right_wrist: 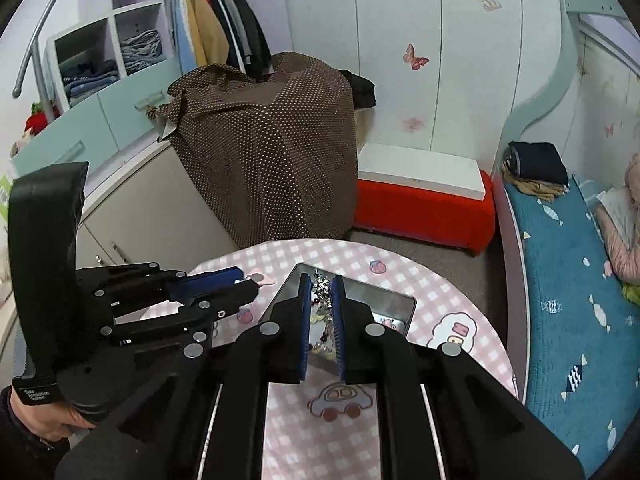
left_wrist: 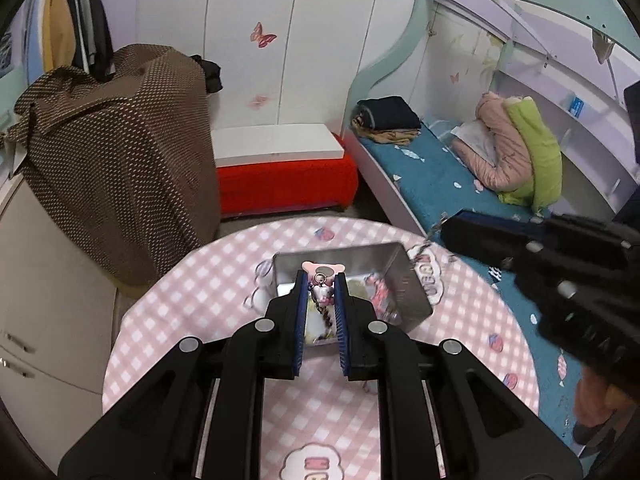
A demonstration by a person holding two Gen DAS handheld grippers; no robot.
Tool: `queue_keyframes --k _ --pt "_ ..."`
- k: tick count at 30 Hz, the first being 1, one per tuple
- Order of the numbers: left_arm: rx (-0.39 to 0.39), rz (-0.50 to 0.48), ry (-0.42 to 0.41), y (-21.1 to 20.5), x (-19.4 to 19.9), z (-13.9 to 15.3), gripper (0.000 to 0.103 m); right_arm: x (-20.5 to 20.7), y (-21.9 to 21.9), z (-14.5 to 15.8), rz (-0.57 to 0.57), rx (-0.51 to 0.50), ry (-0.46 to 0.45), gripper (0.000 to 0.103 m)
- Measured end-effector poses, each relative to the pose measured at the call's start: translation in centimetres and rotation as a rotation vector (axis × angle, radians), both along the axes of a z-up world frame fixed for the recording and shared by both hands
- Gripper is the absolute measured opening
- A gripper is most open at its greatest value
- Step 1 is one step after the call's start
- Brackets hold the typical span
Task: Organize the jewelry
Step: 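Carry the pink charm and silver chain into the tin with both grippers, then open both grippers and withdraw them from the tin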
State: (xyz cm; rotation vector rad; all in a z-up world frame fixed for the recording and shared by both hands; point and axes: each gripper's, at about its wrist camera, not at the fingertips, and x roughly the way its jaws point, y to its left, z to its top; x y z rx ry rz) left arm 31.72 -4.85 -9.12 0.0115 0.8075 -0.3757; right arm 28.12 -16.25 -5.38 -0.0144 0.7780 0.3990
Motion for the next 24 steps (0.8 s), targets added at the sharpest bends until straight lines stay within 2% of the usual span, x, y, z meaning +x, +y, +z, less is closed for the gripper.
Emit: queue_keyframes --k 4,11,22,23,24 --pt "-0.008 -0.013 0.022 -0.9 1.8 -0.2 0.014 1.1 -0.1 -0.6 -0.009 -0.002 0.019 0.009" --pt "-0.009 -0.028 0.101 -2.4 5.0 -2.8 0.014 3.6 -0.7 -2.7 -0.033 -0.022 0.079 0.009" --pt "0.016 -0.022 0.167 -3.3 6.7 -6.2 0.014 5.1 -1.4 -5.9 -0.046 -0.020 0.166 0.011" --pt "0.015 -0.017 0.173 -3.2 6.8 -6.4 0.015 5.2 -1.5 -6.1 -0.054 -0.017 0.171 0.012" --pt "0.016 -0.010 0.180 -3.1 6.9 -6.6 0.024 5.3 -1.6 -6.2 -0.057 -0.014 0.175 0.012"
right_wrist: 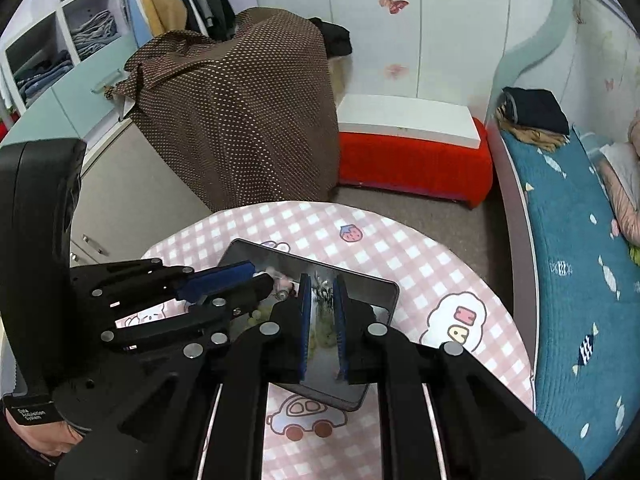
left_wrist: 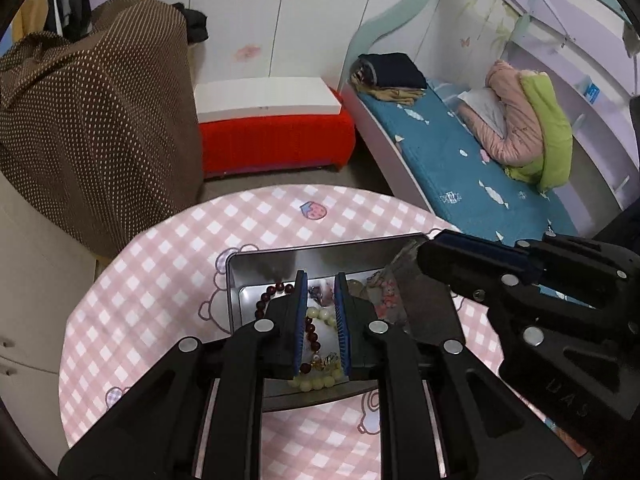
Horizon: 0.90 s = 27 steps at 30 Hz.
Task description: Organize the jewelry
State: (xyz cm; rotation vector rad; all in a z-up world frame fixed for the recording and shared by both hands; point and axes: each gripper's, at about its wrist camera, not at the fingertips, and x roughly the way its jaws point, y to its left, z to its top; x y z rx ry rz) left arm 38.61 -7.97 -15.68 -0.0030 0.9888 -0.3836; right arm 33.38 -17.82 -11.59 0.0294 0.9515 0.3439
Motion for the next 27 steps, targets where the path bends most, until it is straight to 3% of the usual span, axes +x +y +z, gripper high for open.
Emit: queue_keyframes --k 3,6,8,9,19,27 --pt "0.015 0.038 0.001 0.7 0.0 -0.2 0.047 0.3 -0.4 -0.2 -0.021 0.012 0.018 0.022" --pt "0.007 0.087 -0.007 2.1 -0.1 0.1 0.071 0.2 -1.4 -0.1 -0.050 0.039 0.016 0.046" --pt "0.006 0.122 -0.025 2.9 -0.4 0.4 0.084 0.0 -2.2 0.2 -0.080 0.060 0.001 0.097" --pt "-0.010 0.133 -0.036 3.5 -0.6 0.7 0.096 -0.1 -2.5 0.3 -0.091 0.074 -0.013 0.095" --pt "0.042 0.209 -0.161 5.2 -5.3 4.1 0.096 -2.7 -3.0 1.7 -0.205 0.070 -0.058 0.096" --pt "0.038 0.256 -0.326 6.8 -13.1 9.1 0.096 -10.1 -2.0 6.1 -0.262 0.005 -0.247 0.096"
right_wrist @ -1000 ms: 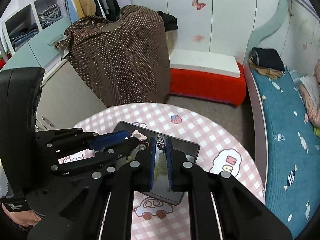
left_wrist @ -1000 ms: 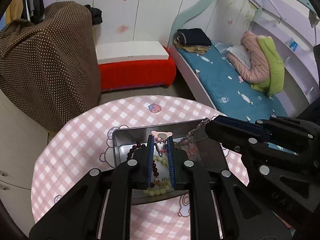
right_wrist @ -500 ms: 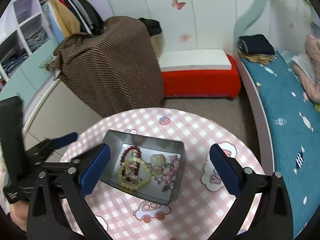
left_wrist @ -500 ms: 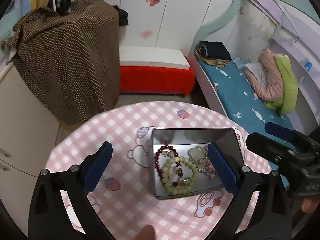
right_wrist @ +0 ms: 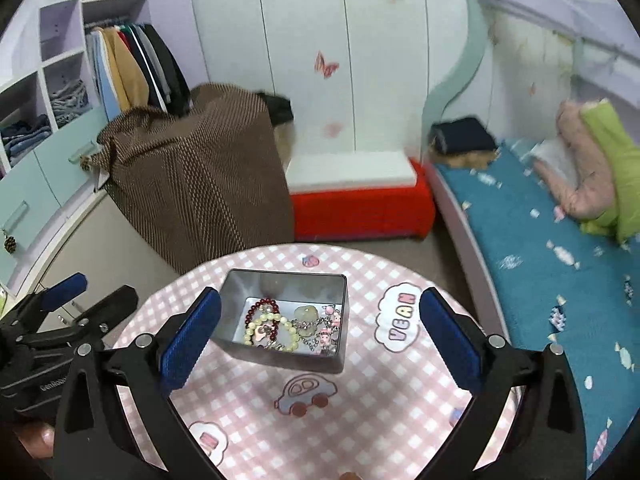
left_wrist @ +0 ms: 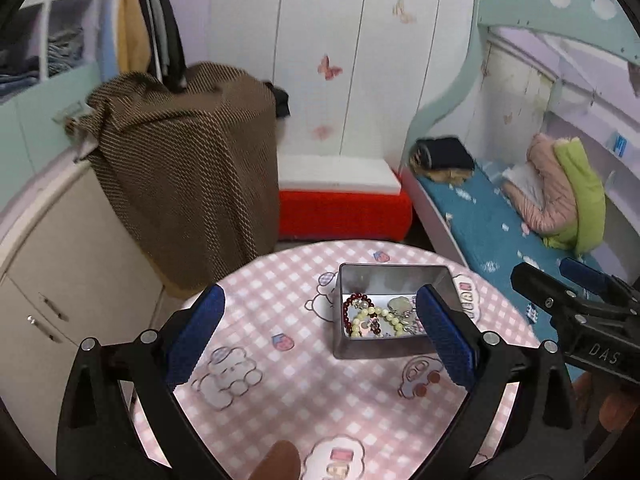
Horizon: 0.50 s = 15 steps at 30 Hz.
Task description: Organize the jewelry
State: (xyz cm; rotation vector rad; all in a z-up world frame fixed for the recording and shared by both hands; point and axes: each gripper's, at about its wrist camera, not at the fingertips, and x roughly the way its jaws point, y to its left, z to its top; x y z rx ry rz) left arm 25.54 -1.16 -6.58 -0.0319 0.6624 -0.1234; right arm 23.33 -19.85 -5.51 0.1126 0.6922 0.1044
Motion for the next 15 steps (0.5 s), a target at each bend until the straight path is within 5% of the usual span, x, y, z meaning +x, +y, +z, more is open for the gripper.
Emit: queue_keyframes --k 15 --pt "0.022 0.079 -0.186 1.8 -15.9 4.7 0.096 -14.0 2.0 4.1 -0.039 -0.068 -0.165 0.096"
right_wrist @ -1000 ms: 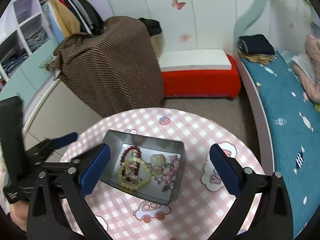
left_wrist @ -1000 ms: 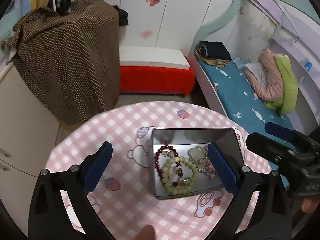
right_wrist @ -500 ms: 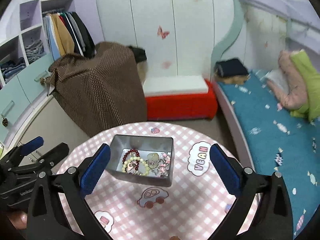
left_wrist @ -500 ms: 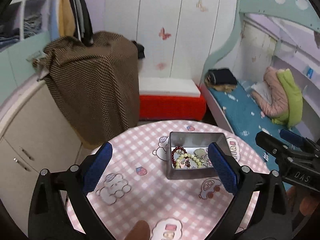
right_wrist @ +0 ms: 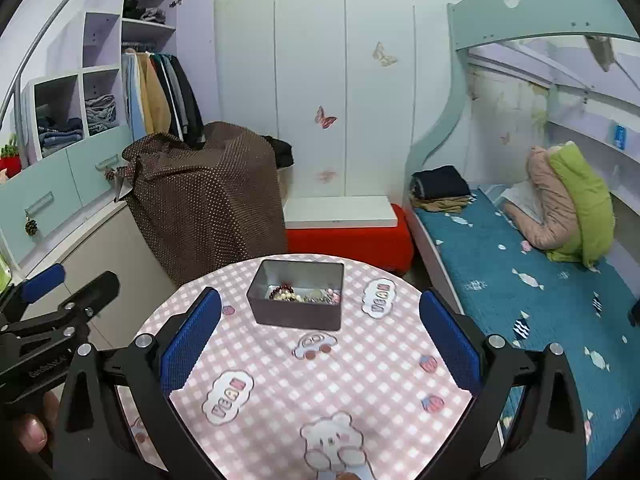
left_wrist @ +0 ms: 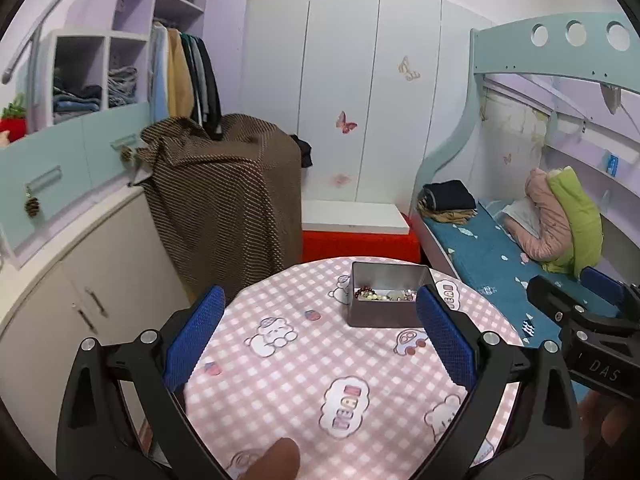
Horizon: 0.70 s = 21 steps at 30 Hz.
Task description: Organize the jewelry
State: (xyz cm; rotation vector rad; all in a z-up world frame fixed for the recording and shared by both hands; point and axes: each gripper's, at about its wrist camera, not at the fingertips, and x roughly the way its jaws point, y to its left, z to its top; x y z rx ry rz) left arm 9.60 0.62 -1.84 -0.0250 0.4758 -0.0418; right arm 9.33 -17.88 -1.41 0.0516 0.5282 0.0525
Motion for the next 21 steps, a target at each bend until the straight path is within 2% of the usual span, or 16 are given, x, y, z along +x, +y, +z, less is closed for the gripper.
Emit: queue_keyframes --k 10,16,21 --pt "0.039 0.009 -0.076 -0.6 -6.7 1.9 0.097 -5.4 0.1 0.4 -0.034 -0.011 -0.042 0.096" --pt "0.033 0.000 -0.072 -0.7 -8.8 2.0 0.098 -6.8 0.7 0.2 -0.029 -0.013 -0.046 0.096" --pt "0.061 0.019 -0.081 -0.8 -9.9 2.2 0.098 -7.5 1.0 0.3 -0.027 -0.013 -0.053 0.096"
